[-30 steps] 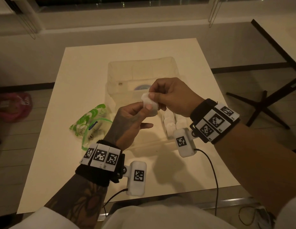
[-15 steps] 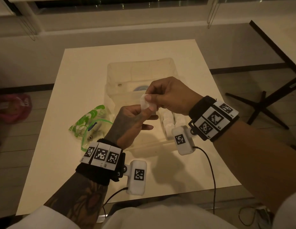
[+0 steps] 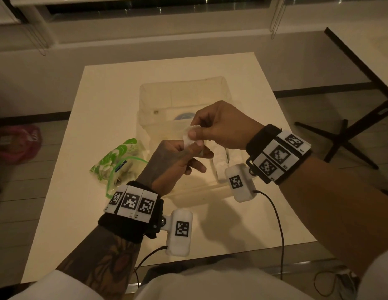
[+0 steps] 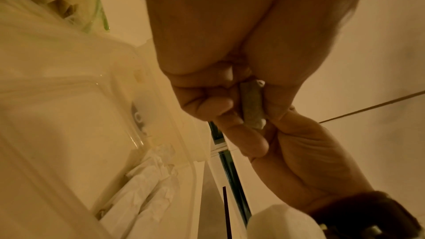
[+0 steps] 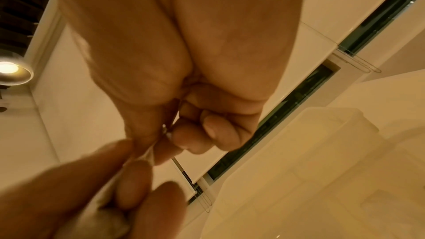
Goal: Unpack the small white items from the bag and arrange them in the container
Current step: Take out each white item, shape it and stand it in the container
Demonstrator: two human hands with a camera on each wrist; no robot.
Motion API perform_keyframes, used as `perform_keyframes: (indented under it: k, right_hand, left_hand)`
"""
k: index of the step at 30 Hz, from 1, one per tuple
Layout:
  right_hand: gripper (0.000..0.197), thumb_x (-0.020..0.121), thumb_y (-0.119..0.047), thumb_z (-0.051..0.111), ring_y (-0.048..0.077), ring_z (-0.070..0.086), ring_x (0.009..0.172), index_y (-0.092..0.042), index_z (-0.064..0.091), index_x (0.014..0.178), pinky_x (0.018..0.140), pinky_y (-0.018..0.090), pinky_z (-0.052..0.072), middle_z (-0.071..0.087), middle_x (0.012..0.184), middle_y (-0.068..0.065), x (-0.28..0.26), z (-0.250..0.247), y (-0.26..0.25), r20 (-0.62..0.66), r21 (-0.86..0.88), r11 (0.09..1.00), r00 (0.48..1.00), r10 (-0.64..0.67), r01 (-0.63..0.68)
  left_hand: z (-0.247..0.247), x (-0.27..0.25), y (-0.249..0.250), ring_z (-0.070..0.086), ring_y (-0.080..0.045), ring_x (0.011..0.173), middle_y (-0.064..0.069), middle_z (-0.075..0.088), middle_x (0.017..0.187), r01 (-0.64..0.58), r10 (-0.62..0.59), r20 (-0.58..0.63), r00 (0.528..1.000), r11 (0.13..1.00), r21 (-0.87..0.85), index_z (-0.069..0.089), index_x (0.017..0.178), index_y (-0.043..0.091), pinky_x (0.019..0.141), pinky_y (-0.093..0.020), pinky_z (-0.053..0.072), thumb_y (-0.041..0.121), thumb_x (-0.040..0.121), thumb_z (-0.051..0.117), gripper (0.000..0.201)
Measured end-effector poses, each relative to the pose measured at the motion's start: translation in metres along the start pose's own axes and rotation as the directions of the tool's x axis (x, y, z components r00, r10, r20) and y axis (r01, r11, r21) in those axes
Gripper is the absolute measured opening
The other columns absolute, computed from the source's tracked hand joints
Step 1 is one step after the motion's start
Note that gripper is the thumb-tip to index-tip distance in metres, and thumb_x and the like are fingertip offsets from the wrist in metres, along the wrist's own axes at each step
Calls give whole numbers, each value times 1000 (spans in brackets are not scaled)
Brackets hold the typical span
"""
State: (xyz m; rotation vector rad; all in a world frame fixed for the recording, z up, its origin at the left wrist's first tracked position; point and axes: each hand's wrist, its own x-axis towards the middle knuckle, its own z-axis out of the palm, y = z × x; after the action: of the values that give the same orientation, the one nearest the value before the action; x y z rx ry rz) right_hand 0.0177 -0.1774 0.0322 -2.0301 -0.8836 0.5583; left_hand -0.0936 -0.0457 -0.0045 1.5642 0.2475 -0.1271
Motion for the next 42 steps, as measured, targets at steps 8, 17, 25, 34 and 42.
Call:
perform_keyframes:
  k: [8, 17, 25, 34, 42]
  right_hand:
    - [9, 87, -21, 70, 12, 64, 72, -15, 74, 81, 75, 32, 55, 70, 76, -1, 1, 2, -2, -21, -10, 1000, 1000, 23, -23]
    - [8, 87, -18, 70, -5, 60, 66, -11, 75, 86, 61, 13, 48, 66, 71, -15, -1, -4, 2, 36, -47, 998, 998, 51, -49]
    - [8, 90, -22, 67, 6, 58, 66, -18, 72, 87, 63, 15, 49, 70, 80, 0, -3, -15, 4, 27, -103, 992, 997, 73, -70]
    - [8, 92, -21, 64, 8, 58, 67, -16, 71, 90, 64, 18, 50, 68, 78, -3, -2, -12, 4, 19, -95, 994, 998, 60, -58]
    - [6, 89, -17, 67, 11, 62, 72, -13, 72, 92, 67, 17, 52, 70, 81, -1, 0, -13, 5, 8, -107, 992, 998, 61, -60]
  left_hand:
    - [0, -3, -6, 59, -12, 66, -4, 75, 96, 26, -27, 25, 999, 999, 29, 73, 91, 11, 59, -27, 40, 28, 94, 58, 23]
    - [3, -4, -13, 57, -13, 65, -4, 75, 95, 31, -32, 25, 999, 999, 30, 74, 89, 14, 58, -27, 40, 28, 94, 59, 21]
    - [-2, 1, -17, 61, -16, 71, -13, 73, 84, -20, 26, -61, 998, 994, 107, 75, 98, 15, 62, -31, 43, 33, 94, 59, 24]
    - [-2, 3, -14, 64, -14, 71, -8, 75, 88, -34, 41, -59, 997, 992, 125, 75, 91, 22, 63, -33, 45, 29, 91, 64, 13]
    - [4, 2, -12, 68, -14, 72, -1, 76, 94, -2, 3, -17, 1000, 998, 70, 72, 98, 13, 60, -29, 43, 23, 95, 59, 17]
